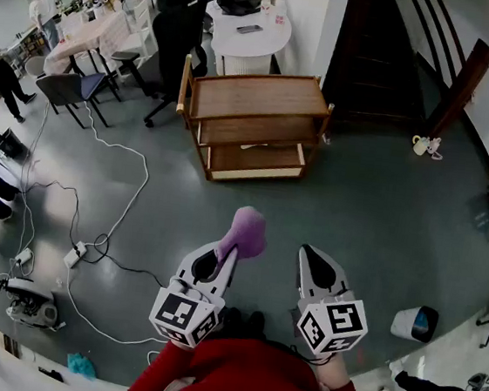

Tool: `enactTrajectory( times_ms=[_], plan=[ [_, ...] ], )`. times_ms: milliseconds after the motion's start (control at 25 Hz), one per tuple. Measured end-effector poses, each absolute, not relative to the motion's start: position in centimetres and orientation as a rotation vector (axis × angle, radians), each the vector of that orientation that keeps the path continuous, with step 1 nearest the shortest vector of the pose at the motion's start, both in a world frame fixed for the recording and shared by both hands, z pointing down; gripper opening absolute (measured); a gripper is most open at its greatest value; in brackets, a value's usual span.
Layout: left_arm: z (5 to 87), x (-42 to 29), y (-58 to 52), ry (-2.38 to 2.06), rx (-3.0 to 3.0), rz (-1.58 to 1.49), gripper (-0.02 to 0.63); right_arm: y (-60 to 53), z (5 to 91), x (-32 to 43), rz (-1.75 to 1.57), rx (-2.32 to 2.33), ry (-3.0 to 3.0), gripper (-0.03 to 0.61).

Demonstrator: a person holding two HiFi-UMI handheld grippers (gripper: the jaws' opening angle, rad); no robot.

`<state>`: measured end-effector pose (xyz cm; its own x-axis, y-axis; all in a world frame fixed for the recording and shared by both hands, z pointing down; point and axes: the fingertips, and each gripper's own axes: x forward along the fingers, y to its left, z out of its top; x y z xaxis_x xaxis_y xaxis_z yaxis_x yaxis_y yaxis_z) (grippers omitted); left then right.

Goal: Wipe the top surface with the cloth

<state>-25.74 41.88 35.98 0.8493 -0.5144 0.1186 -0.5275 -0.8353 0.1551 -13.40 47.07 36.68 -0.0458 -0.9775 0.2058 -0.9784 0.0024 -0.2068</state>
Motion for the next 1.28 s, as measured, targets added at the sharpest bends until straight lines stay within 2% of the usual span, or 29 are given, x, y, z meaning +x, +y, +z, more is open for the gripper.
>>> enactTrajectory(
  times_ms=[680,1280],
  plan=[
    [37.0,-25.4,41.4,-0.824,2.808,0.142,0.049,47.3,37.6,-12.8,0.519,2.162,-2.216,0.003],
    [36.9,-22.4,34.2,-0.961,2.799,0.187,0.049,43.1,39.1,-6.7,0.640,2.209,-2.191,0.003]
  ],
)
